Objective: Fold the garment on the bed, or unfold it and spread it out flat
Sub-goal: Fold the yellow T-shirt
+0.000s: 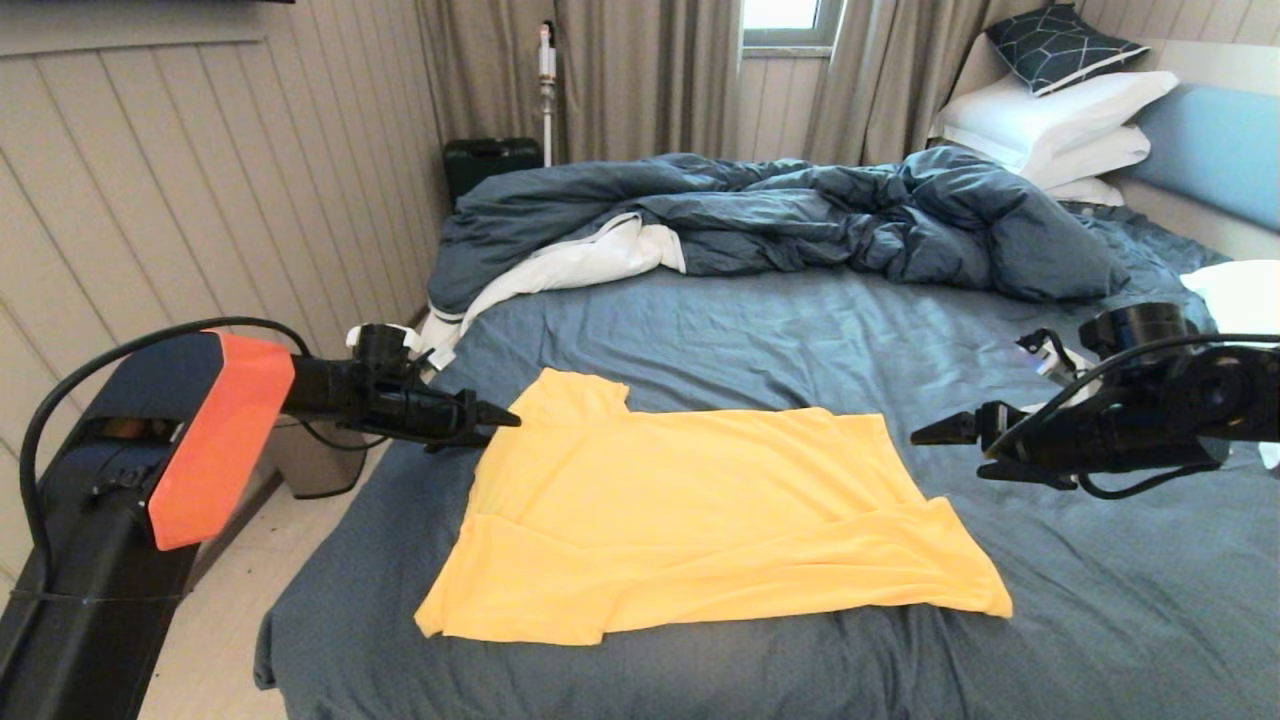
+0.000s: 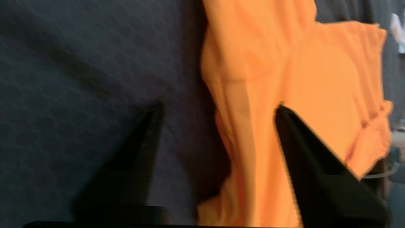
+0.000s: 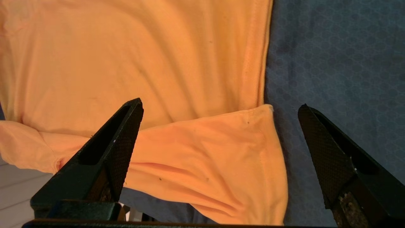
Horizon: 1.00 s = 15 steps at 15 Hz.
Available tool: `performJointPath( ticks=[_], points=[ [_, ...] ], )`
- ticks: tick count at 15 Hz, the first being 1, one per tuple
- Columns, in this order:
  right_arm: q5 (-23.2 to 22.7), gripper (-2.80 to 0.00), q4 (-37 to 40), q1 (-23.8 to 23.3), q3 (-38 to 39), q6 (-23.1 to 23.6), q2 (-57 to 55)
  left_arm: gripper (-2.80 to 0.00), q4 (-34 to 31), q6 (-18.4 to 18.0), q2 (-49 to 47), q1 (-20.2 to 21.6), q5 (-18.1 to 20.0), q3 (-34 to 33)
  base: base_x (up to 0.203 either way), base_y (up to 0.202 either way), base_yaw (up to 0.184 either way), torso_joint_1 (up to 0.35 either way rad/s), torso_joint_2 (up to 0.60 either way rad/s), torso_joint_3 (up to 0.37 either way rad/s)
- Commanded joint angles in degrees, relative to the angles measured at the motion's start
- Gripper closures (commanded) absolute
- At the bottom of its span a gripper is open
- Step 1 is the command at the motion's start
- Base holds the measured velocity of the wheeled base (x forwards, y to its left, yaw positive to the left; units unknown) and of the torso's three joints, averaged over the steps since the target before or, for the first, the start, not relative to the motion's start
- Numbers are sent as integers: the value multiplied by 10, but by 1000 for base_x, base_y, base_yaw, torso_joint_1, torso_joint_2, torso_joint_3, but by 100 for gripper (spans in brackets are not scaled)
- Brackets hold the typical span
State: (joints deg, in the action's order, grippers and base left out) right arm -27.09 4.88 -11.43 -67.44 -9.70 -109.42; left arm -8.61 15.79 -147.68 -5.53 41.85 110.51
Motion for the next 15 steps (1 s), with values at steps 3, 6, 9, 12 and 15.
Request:
performJointPath(
  ticks=[3,6,9,12,15],
  points=[
    [-1,-280,0,0,-1,-1,3,0,13,3,-6,-1,-4,1,0,0,0,0,0,0],
    [-1,-280,0,0,-4,-1,4,0,9,6,-3,-1,-1,-1,0,0,0,0,0,0],
    [1,-280,1,-3,-43,-5,-30,0,8,6,0,-1,1,-7,0,0,0,0,0,0],
    [1,-280,1,-3,-97,-5,-80,0,8,6,5,-1,1,-15,0,0,0,0,0,0],
    [4,-280,-5,-1,-168,-5,-150,0,8,6,11,-1,-3,-19,0,0,0,0,0,0]
  ],
)
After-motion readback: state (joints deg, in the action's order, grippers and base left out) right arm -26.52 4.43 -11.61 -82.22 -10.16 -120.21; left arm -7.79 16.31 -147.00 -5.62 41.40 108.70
